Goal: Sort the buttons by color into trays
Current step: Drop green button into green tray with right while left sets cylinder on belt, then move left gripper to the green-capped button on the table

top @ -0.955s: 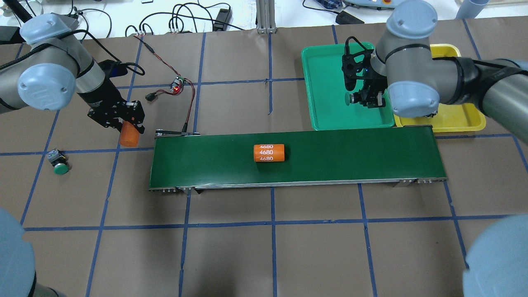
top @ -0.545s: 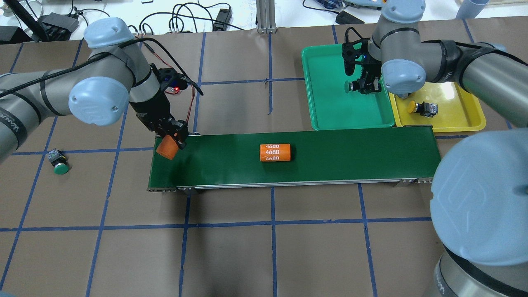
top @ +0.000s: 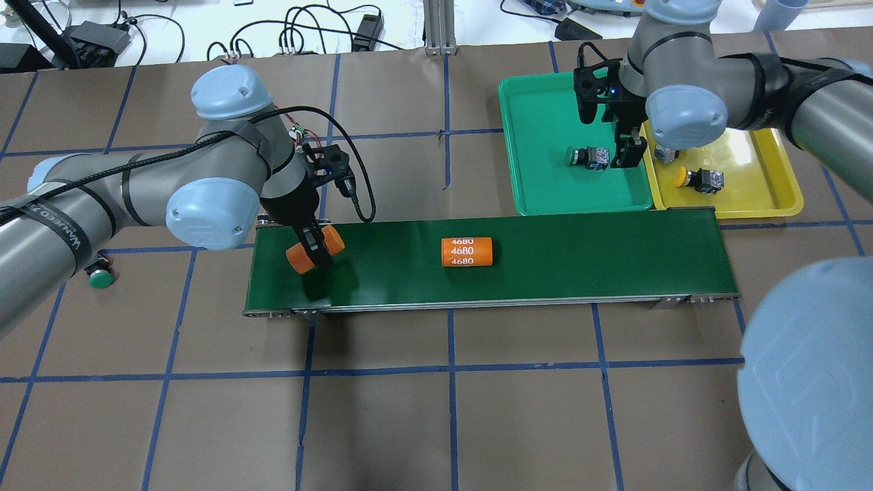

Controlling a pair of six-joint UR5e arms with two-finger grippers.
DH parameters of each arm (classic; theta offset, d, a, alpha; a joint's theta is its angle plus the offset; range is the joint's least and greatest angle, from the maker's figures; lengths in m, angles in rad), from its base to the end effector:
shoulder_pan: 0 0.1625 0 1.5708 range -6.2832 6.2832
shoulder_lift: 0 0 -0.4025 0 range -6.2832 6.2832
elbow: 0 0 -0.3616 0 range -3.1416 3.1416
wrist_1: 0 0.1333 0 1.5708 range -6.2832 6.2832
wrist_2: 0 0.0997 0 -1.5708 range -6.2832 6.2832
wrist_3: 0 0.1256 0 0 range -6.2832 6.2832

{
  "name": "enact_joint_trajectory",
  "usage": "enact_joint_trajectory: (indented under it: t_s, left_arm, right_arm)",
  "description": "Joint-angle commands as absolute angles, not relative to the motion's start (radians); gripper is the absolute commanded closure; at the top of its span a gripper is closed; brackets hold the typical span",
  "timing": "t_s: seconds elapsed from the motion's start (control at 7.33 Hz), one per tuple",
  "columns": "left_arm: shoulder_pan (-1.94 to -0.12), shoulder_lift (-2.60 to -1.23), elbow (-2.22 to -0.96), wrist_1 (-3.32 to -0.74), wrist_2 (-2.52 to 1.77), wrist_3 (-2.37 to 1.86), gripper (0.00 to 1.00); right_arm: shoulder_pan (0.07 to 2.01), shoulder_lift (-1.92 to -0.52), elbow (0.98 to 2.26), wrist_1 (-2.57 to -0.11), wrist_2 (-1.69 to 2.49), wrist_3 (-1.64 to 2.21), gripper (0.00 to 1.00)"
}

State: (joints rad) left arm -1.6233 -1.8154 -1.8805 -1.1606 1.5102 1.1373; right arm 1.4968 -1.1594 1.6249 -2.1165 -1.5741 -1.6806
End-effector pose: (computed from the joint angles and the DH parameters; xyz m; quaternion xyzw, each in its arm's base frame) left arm -0.1662 -0.4775 0.2243 -0.5569 -0.8269 -0.0460 0.0630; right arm 0.0886 -0.6017 0.2519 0.7190 -0.6938 0.0244 0.0319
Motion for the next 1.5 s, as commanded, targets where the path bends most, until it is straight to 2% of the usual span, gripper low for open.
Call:
enact_joint_trajectory:
  t_s: [0.0, 0.14, 0.27, 0.55, 0.82, 1.09, 1.36]
  left_arm:
    - [-1.637, -1.809, -1.931, -1.099, 1.509, 1.265, 0.88]
    - [-1.638, -1.798, -1.939, -1.091, 1.505, 1.266, 0.01]
    - [-1.638, -1.784, -1.937, -1.091, 1.511, 1.272, 0.0]
    - [-1.617, -1.757, -1.905, -1.083, 1.514, 1.382, 0.0]
    - [-1.44, -1.755, -1.844, -1.141, 1.508, 1.492, 0.0]
    - [-1.253, -1.767, -1.836, -1.154, 1.511, 1.529, 0.0]
    - [-1.122, -1.799, -1.829, -1.143, 1.513, 1.237, 0.0]
  right_arm:
    - [1.456, -1.372, 1.85, -2.155, -1.574, -1.752, 0.0]
    - [1.436, -1.438, 1.973, -2.184, -1.571, -1.752, 0.0]
    - [1.442, -1.486, 2.071, -2.227, -1.572, -1.753, 0.0]
    - [1.443, -1.491, 2.115, -2.278, -1.571, -1.75, 0.0]
    - [1.445, -1.48, 2.118, -2.284, -1.563, -1.744, 0.0]
    - [1.445, -1.48, 2.117, -2.283, -1.549, -1.744, 0.0]
    - [1.445, -1.48, 2.115, -2.279, -1.552, -1.743, 0.0]
